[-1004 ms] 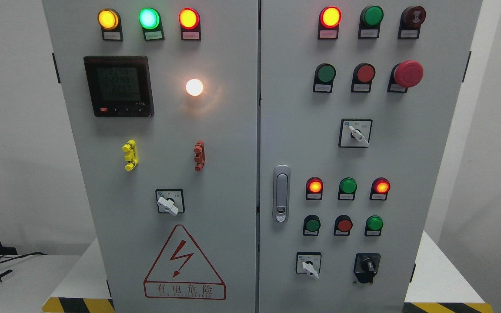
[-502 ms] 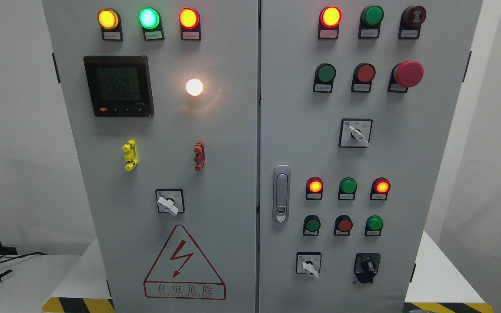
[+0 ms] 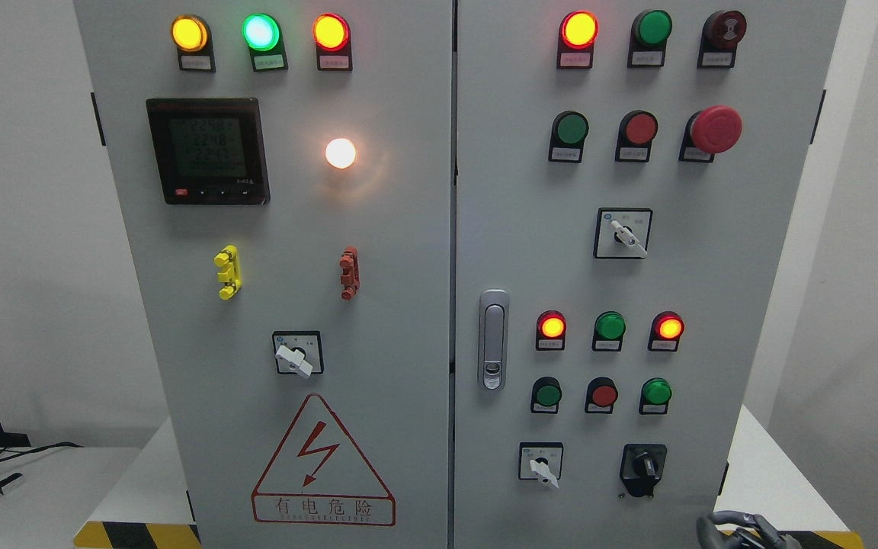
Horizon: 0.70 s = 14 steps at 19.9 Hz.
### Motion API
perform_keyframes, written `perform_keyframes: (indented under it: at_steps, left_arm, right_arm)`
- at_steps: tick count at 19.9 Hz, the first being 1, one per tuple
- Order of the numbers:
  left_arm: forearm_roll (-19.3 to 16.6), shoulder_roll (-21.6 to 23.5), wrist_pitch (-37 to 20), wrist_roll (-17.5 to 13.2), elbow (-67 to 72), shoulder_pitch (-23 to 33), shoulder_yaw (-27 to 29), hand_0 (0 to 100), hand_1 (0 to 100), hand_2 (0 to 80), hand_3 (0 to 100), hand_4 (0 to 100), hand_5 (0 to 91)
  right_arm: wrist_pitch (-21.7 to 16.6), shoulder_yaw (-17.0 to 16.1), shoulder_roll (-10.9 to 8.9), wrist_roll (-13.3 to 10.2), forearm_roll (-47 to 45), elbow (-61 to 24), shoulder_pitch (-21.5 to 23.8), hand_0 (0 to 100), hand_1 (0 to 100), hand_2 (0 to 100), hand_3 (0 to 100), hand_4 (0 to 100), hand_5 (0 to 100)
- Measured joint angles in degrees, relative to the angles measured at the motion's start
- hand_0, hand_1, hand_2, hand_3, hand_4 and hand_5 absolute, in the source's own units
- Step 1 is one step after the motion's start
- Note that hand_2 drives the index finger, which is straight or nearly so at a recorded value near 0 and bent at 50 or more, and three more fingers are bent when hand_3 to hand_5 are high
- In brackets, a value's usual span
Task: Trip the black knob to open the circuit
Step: 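Raise the right hand up toward the black rotary knob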
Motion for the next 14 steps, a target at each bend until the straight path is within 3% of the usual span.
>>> perform_keyframes:
  at_steps: [14]
  left_arm:
    - [0.00, 0.00, 0.00, 0.00, 0.00, 0.00, 0.00, 12, 39, 0.0, 0, 0, 0.0]
  right_arm:
    - [0.14, 2.29, 0.27, 0.02, 1.38, 0.85, -1.41, 49, 80, 45, 81, 74, 76]
